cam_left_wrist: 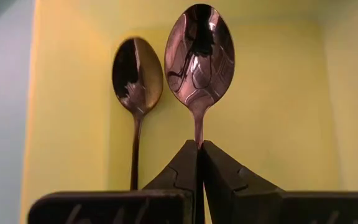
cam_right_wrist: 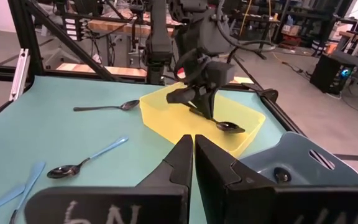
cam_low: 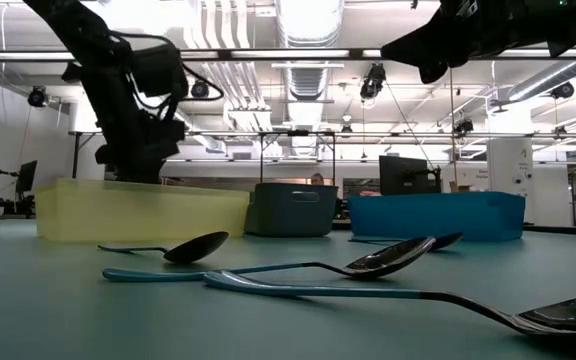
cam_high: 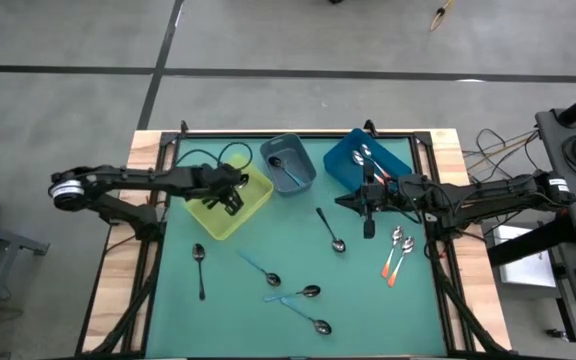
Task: Sort silverware by color (type)
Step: Put the black spoon into the yellow bin
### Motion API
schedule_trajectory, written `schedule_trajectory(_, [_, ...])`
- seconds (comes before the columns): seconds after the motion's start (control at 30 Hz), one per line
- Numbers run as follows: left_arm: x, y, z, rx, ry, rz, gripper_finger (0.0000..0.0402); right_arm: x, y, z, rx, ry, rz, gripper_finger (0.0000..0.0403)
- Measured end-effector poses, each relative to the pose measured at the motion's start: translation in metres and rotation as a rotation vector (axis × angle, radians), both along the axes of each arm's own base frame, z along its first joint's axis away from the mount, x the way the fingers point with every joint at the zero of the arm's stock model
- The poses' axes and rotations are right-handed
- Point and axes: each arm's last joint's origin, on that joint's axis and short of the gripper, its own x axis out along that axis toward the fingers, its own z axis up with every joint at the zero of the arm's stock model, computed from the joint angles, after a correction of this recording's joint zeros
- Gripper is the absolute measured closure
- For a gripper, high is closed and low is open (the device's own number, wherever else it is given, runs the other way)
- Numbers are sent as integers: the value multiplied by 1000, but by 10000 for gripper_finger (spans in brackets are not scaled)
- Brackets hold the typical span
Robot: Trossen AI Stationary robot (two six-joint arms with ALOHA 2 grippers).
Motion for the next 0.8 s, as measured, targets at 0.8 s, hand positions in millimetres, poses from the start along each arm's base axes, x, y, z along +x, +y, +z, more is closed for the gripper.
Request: schedule_trajectory(0.8, [12,5,-33,-10,109,26,392,0,0,-1,-1,15,-1,394])
